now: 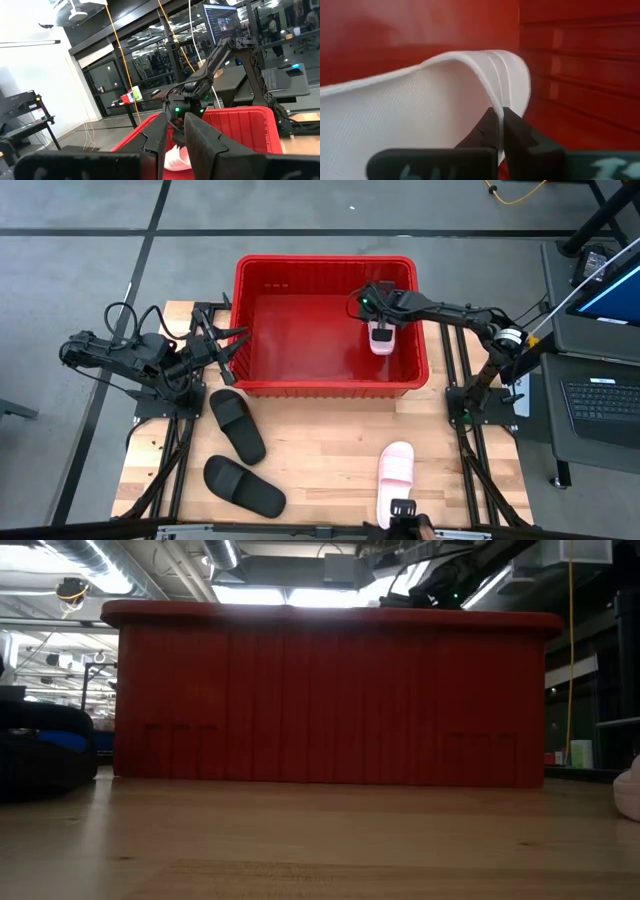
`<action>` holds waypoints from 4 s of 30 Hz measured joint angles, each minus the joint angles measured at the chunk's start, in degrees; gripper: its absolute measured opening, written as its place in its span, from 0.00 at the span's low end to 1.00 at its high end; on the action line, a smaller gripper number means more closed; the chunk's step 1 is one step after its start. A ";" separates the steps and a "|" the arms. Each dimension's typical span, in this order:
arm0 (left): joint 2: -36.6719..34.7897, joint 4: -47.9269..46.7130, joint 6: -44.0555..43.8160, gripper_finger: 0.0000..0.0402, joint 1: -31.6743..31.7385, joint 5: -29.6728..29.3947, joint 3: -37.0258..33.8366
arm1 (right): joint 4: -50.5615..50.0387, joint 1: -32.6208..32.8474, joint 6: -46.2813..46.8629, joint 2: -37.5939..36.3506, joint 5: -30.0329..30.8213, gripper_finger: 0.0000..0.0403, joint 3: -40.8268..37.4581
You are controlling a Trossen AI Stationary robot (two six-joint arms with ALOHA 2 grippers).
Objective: Pick and place slides into bin
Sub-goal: Put the top pink slide into the red bin, then put the pink slide into the red bin
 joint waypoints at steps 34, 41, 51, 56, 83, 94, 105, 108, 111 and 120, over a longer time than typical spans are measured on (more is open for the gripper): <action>0.00 0.20 -3.48 0.16 0.00 0.04 0.00 | 3.18 -0.81 -0.85 0.07 -3.73 0.03 -2.98; 0.00 0.20 -3.48 0.16 -0.01 0.45 0.00 | 2.64 -1.17 0.73 0.07 -3.74 0.04 -2.98; 0.00 0.20 -3.50 0.16 0.00 1.14 0.00 | 2.29 -1.55 4.28 0.07 -3.69 0.09 -2.98; -0.01 0.24 -3.50 0.16 0.00 1.14 0.00 | 2.32 -1.55 4.68 0.07 -3.69 0.10 -2.98; 0.00 0.39 -3.50 0.16 -0.02 1.14 0.00 | 3.25 -1.59 0.55 0.07 -3.48 0.22 -2.96; 0.00 0.39 -3.50 0.16 -0.01 1.14 0.00 | 1.11 -1.59 0.66 0.07 -3.41 0.35 -2.89; 0.00 0.39 -1.57 0.16 0.00 1.14 0.00 | -2.02 0.31 8.11 0.07 -2.36 0.26 0.94; 0.00 0.39 -1.56 0.16 0.00 1.14 0.00 | -5.63 1.28 8.20 0.07 -2.39 0.24 3.61; 0.00 0.37 -1.57 0.16 0.00 1.14 0.00 | -9.09 2.47 10.83 0.07 -2.35 0.22 6.76; -0.02 0.10 -1.40 0.16 -0.02 1.15 0.00 | -20.24 6.45 20.28 0.07 -2.55 0.02 19.42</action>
